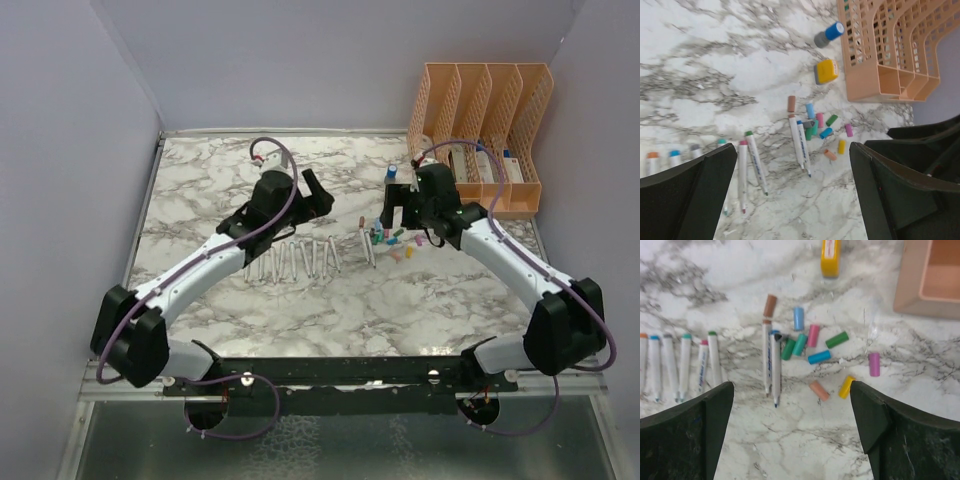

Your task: Open the pen caps

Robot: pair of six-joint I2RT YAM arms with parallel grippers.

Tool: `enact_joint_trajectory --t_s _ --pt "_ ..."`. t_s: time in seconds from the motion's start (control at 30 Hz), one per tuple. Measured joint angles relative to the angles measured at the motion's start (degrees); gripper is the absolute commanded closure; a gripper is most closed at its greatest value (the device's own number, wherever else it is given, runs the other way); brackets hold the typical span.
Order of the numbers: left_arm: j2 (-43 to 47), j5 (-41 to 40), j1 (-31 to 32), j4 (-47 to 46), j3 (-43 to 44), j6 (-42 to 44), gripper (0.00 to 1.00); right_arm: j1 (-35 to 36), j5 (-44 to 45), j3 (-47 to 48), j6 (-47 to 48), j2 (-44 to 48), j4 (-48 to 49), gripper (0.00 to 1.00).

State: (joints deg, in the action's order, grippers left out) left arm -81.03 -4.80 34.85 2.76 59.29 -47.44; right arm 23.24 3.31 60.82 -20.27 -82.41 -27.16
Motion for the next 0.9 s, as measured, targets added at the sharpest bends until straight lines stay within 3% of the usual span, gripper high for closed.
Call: enact_joint_trajectory --t_s 0.43,0.63,0.9 --pt "30.0 -19.8 -0.4 9.3 -4.9 10.6 0.01 0.0 8.7 0.0 -3.5 13.8 5.5 0.01" --pt "38.8 -24.0 -0.4 15.6 -10.2 8.6 0.01 0.0 11.1 -2.2 -7.1 20.0 2.9 0.01" --pt "53.7 -24.9 -0.4 23.9 -16.6 1.9 0.01 0.0 13.8 -9.4 -13.2 38.2 -3.0 0.01"
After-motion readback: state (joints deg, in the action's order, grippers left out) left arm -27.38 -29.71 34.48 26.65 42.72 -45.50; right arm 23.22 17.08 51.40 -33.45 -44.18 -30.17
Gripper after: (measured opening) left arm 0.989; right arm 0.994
